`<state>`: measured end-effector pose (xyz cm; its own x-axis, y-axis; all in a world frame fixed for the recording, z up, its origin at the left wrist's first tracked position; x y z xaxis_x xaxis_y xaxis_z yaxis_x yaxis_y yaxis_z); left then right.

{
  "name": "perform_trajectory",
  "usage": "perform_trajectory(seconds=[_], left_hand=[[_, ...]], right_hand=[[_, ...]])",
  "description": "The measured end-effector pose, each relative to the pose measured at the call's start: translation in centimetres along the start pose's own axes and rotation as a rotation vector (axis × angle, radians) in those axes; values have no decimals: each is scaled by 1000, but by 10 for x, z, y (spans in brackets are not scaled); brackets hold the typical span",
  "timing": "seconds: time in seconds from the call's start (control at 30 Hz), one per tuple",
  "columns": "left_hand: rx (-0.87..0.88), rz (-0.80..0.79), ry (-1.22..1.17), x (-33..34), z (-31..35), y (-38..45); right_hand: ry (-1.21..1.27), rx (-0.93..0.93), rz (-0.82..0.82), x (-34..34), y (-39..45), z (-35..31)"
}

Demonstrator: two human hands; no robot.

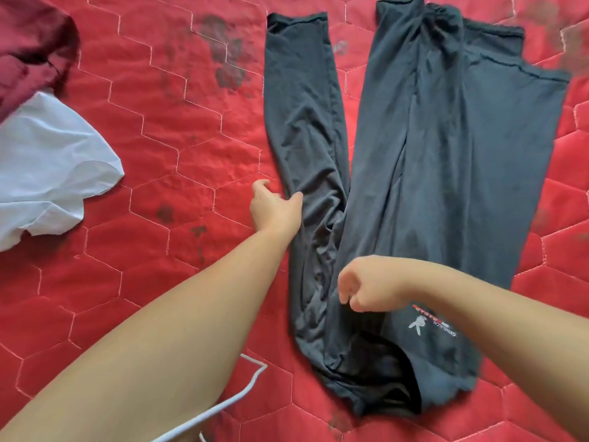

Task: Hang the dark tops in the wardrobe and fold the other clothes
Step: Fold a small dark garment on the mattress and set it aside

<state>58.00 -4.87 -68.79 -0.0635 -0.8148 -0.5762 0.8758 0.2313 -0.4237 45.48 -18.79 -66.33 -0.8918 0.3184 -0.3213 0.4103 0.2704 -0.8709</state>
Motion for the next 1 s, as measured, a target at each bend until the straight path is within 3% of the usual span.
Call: perform_trajectory(seconds=[0.1,0.17,0.33,0.43,0.5,0.57,0.63,0.8,1.0], left_hand=[[-21,-135,-4,12,1,15],[26,-225,26,15,3,19],[204,-267,102,-5,4,34],[499,-55,359,-31,24,50],[673,-19,588,-32,30,61],[710,-110,786,-22,20,71],[738,-117,819,-23,15,75],[784,-108,779,-24,17,77],[798,-116,748,-25,19,76]], right_hand=[[291,42,475,-78,10,-2],[428,64,682,-115,16,0],[256,47,730,-155,56,-14],[224,145,764,-176,76,-15],[156,247,843,-195,83,-17],[32,278,959,-220,87,-29],[-1,257,1031,-252,98,-44],[-7,434,988,-313,138,-50],[-155,297,1072,-337,154,-72]])
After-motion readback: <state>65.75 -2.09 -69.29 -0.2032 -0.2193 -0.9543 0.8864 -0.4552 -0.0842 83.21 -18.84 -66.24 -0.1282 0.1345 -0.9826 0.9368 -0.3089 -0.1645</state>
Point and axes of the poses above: each hand's wrist, its own y-axis towards the middle knuckle, its own x-axis out of the palm, z = x × y, the point moved 9 cm from there along y, towards the middle knuckle, and after that the axes turned 8 degrees about x, right-handed, at the moved point
